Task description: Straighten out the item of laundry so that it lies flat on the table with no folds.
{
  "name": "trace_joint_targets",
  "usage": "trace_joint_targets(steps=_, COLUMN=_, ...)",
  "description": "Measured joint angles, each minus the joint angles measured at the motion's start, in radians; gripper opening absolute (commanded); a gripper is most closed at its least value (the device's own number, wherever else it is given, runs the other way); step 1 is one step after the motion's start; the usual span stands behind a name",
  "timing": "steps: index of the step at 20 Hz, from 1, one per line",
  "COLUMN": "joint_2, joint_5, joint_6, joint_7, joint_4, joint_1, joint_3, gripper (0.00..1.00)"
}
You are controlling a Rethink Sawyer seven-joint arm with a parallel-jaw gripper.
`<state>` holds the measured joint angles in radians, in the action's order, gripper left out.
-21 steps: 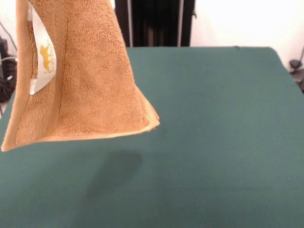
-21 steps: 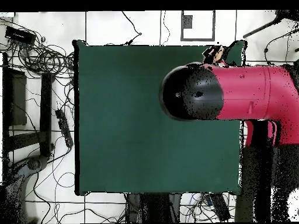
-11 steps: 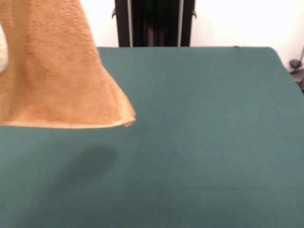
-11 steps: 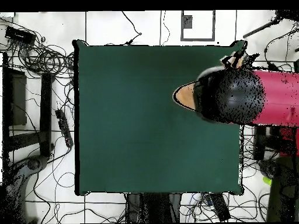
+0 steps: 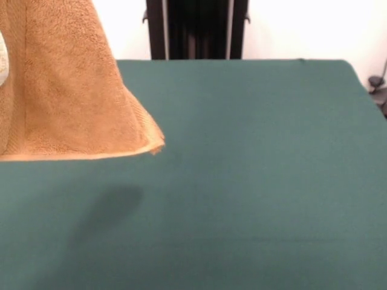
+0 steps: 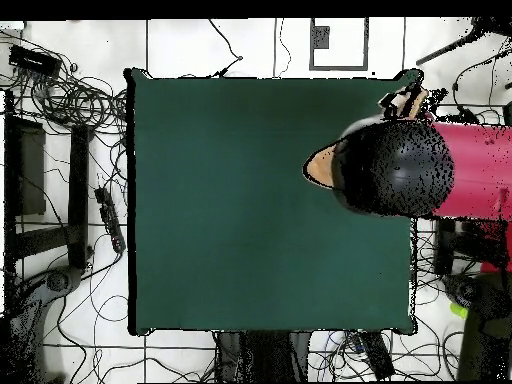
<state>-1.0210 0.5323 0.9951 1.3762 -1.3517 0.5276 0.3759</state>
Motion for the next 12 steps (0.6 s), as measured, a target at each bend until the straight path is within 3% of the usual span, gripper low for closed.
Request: trace_joint_targets(steps=12, joint_2=0.0, joint_5=0.055, joint_6=0.0, joint_7=0.0, joint_4=-0.001, joint_1=-0.114, joint_3=-0.012, gripper=0.0)
